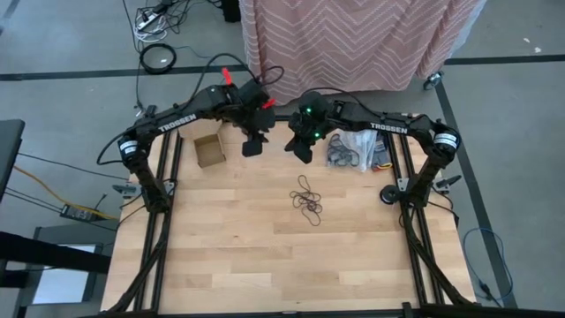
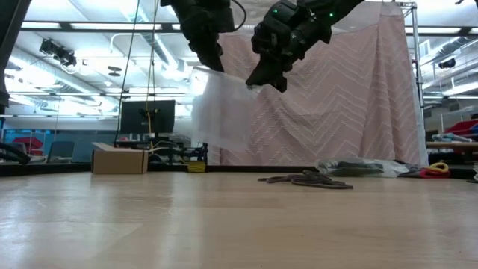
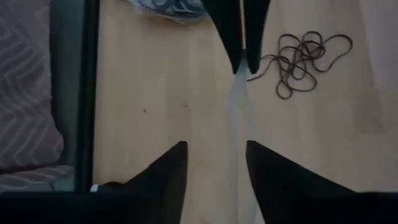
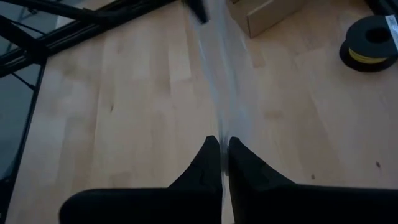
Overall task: Sort rubber bands
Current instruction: Open the transparent zip bag
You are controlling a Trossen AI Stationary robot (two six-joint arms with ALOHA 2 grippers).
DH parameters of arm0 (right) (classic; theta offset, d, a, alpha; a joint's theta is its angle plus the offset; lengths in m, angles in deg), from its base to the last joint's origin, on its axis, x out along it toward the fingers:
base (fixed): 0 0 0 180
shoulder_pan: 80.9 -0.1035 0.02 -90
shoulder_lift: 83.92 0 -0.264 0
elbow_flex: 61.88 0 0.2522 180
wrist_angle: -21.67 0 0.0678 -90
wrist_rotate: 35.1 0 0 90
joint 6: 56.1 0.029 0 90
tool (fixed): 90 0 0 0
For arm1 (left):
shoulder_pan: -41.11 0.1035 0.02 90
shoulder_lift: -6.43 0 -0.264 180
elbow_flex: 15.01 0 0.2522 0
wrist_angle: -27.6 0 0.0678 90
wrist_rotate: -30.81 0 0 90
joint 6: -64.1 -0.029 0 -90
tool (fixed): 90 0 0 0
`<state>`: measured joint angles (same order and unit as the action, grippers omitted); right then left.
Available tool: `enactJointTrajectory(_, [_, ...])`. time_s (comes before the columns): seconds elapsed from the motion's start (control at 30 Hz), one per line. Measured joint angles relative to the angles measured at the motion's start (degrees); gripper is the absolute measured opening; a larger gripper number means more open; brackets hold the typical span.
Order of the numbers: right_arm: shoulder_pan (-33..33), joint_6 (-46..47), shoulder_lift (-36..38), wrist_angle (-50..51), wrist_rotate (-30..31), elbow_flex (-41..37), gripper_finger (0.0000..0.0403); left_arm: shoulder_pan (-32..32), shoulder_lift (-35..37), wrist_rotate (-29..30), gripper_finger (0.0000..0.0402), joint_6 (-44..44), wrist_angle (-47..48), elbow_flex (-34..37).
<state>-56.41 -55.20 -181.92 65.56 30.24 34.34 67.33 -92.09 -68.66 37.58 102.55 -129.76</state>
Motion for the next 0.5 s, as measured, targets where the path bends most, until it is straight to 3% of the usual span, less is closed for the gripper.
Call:
enactJointTrajectory(0.13, [0.0,0.0,0.0,-0.1,-0.6,0.0,0.0000,-0.1,0.0,1.2,0.0196,-1.1,0.1,0.0])
enactJointTrajectory(0.5, [-0.9,0.9,0.0,-1.7,-2.0,0.0,0.0000,-0.1,-5.1,2.3,0.0194,-1.7,1.9,0.0])
